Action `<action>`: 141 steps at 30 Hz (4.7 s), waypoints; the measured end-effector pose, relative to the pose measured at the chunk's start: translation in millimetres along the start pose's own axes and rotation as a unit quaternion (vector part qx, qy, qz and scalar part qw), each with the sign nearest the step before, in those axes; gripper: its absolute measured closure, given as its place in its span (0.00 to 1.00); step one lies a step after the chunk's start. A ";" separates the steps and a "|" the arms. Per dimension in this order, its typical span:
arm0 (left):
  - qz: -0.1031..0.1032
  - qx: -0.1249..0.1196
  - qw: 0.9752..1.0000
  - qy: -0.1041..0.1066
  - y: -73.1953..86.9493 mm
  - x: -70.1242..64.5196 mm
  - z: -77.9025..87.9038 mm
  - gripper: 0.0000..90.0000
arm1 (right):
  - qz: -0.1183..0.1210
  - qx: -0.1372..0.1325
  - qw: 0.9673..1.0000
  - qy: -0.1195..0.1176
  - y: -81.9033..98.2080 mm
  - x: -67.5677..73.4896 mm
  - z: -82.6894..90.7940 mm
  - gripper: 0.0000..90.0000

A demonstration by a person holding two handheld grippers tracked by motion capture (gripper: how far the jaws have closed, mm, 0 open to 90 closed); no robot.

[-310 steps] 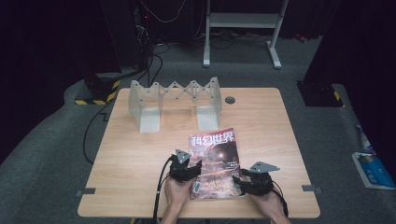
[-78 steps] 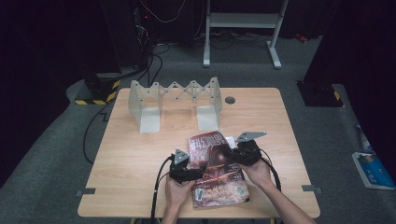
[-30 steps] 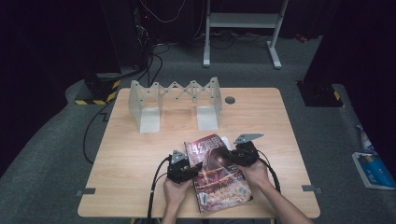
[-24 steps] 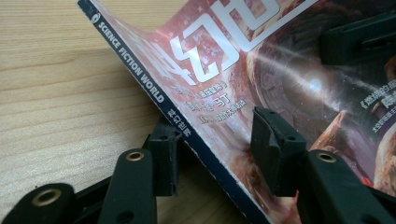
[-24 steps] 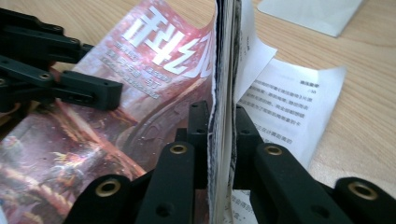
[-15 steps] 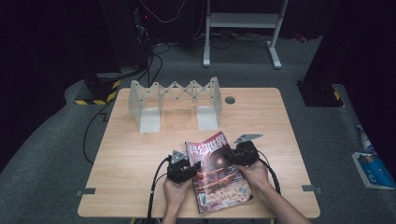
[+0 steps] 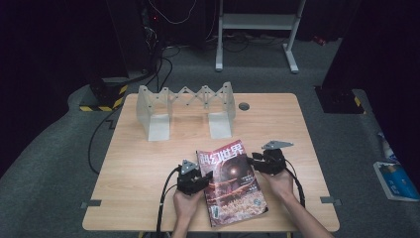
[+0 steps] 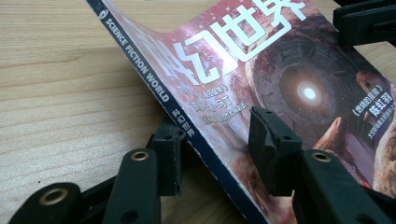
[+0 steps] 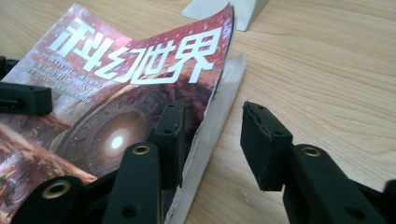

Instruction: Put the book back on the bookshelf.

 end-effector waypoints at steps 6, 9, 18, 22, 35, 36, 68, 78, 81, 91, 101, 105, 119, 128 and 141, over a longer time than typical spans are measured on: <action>0.004 0.001 1.000 0.002 -0.1 0.0 0.1 0.63 | -0.005 0.008 1.000 0.010 2.2 -3.6 -5.1 0.85; 0.005 0.005 1.000 0.002 0.3 0.4 -0.4 0.63 | -0.002 0.012 1.000 0.023 2.9 -6.4 -6.6 0.89; 0.004 0.014 1.000 0.001 -0.1 2.1 -1.1 0.61 | 0.013 0.036 0.999 0.028 11.3 -7.7 -22.7 0.89; 0.008 0.015 1.000 0.006 -0.6 3.7 -1.1 0.61 | 0.015 0.042 0.999 0.026 13.8 -8.4 -27.8 0.90; 0.004 0.030 0.999 0.013 -7.8 9.3 -5.8 0.53 | 0.039 0.041 0.998 0.017 15.1 -5.4 -27.7 0.95; 0.004 0.029 0.999 0.015 -8.1 9.5 -6.1 0.51 | 0.041 0.041 0.998 0.017 15.2 -5.0 -27.8 0.96; 0.008 0.072 0.996 0.058 -18.3 0.4 -19.8 0.47 | 0.075 0.030 0.997 -0.018 11.5 21.5 -40.8 1.00; 0.045 0.084 0.994 0.053 -20.6 4.0 -14.4 0.72 | 0.065 0.029 0.997 -0.022 12.0 18.7 -38.9 0.88; 0.045 0.083 0.994 0.053 -21.7 3.8 -12.2 0.77 | 0.056 0.029 0.998 -0.025 12.9 16.9 -36.7 0.79; 0.058 0.074 0.994 0.062 -26.1 2.7 -6.4 0.83 | 0.057 0.013 0.998 0.013 23.1 1.2 -23.2 0.57; 0.072 0.069 0.993 0.071 -30.2 2.8 0.1 0.87 | 0.032 -0.014 0.996 0.080 41.1 -39.2 2.2 0.50; 0.071 0.068 0.992 0.073 -31.2 3.0 1.4 0.88 | 0.038 -0.023 0.995 0.092 44.9 -43.4 5.2 0.49; 0.062 0.061 0.994 0.070 -35.8 -2.6 8.3 0.89 | 0.051 -0.038 0.993 0.096 47.0 -38.3 5.0 0.48; 0.053 0.061 0.994 0.077 -43.4 -8.9 12.3 0.90 | 0.058 -0.041 0.993 0.098 47.0 -38.2 5.0 0.47; 0.025 0.046 0.996 0.076 -57.4 -19.3 24.0 0.91 | 0.058 -0.042 0.993 0.092 47.5 -36.0 4.9 0.47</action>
Point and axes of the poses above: each handheld gripper's, and its own axes: z roughly backward along the jaws, y roughly out of its underside, x roughly to its left, the point moved 8 cm from there along -z, roughly forward along the jaws, and after that the axes turned 1 degree about z, right-handed, at the moved point
